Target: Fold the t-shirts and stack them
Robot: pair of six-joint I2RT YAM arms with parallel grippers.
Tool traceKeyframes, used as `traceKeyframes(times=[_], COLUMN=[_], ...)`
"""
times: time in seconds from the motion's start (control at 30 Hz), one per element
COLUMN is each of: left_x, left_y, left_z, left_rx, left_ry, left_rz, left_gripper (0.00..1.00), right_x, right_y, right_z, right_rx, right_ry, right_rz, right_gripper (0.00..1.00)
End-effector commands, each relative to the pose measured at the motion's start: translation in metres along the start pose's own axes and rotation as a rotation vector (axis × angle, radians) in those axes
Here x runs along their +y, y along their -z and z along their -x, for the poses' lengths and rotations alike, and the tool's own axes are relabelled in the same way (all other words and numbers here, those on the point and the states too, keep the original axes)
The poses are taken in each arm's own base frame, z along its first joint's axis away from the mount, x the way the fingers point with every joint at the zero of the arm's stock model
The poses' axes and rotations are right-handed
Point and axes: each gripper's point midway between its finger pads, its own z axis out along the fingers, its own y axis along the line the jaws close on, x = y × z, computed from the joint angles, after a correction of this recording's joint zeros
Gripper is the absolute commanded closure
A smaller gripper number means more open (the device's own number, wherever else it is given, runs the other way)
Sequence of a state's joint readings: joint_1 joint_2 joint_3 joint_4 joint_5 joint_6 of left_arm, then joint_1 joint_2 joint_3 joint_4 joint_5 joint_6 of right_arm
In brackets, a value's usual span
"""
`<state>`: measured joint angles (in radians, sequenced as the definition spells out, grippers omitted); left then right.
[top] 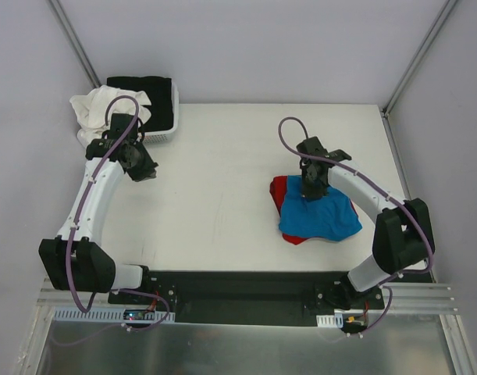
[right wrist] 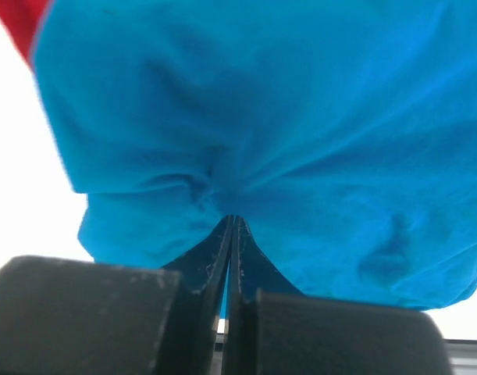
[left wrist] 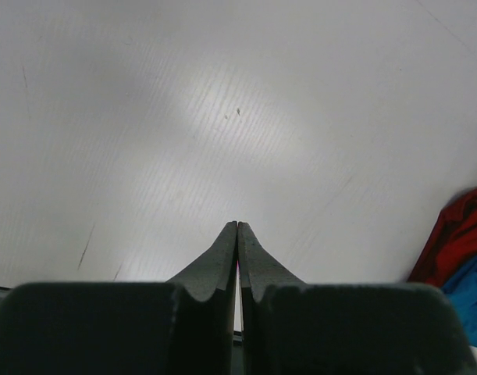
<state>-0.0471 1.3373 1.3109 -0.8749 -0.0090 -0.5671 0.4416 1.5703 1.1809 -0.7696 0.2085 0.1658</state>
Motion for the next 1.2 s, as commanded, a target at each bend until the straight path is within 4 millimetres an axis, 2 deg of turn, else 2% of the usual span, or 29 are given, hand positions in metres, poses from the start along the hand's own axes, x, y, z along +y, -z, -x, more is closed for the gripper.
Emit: traceKeyframes(times=[0.0, 0.07, 0.3, 0.37, 0.5, 0.67, 0.77, 1.03, 1.17], left_x=[-0.002, -0.001, -0.009, -0.010, -0.010, -0.010, -0.010, -0.006, -0.006], left_y=[-0.001, -0.004, -0.012, -0.012, -0.015, -0.013, -0.012, -0.014, -0.014], left_z=[-0.008, -0.012, -0.014, -0.014, -0.014, -0.013, -0.013, -0.018, -0.019], left_rx=[0.022, 0.036, 0.071, 0.074, 0.076, 0.074, 0.073, 0.088, 0.091], left_ry=[-0.003, -0.005, -0.026, -0.030, -0.040, -0.058, -0.066, -0.079, -0.081], left_rz=[-0.003, 0.005, -0.007, -0.006, -0.001, -0.004, -0.010, 0.002, 0.005], left_gripper=[1.00, 1.00, 1.00, 1.00, 1.00, 1.00, 1.00, 1.00, 1.00], right_x=[-0.004, -0.009, -0.019, -0.022, -0.020, -0.003, 0.013, 0.035, 0.037], right_y=[0.010, 0.008, 0.032, 0.031, 0.010, -0.027, -0.042, -0.066, -0.067], right_z=[0.006, 0.002, 0.004, -0.001, -0.017, -0.020, -0.018, -0.011, 0.007], right_rx=[-0.044, -0.035, -0.067, -0.051, 0.038, 0.114, 0.148, 0.212, 0.193], right_ry=[-0.093, -0.112, -0.137, -0.142, -0.159, -0.201, -0.224, -0.247, -0.229], right_rz=[0.062, 0.063, 0.049, 0.037, 0.046, 0.092, 0.151, 0.204, 0.201], right_gripper=[0.99, 0.99, 0.99, 0.99, 0.99, 0.99, 0.99, 0.99, 0.99])
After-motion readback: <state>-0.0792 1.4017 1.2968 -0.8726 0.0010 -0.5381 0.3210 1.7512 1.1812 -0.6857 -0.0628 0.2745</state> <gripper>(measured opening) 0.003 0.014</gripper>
